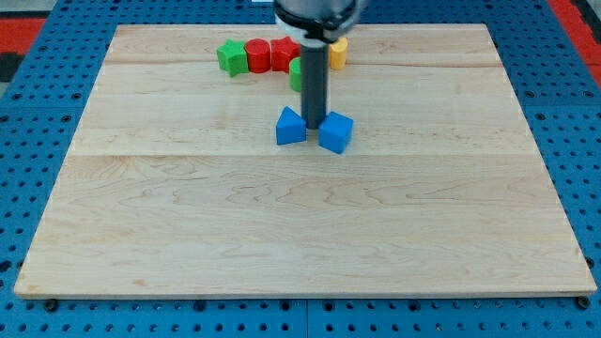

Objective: Nudge the blue cube down a bit

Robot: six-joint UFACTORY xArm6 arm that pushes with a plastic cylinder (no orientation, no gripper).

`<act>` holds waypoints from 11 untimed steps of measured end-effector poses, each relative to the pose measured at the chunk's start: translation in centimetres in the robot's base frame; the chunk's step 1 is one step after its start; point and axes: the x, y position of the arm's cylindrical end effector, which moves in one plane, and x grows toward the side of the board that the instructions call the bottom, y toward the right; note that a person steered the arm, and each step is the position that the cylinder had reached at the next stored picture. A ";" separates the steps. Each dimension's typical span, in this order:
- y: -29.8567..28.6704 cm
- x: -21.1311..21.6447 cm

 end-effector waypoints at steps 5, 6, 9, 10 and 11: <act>-10.8 7.1; -13.1 2.5; -4.0 -2.5; -4.3 -1.4; -8.1 -1.1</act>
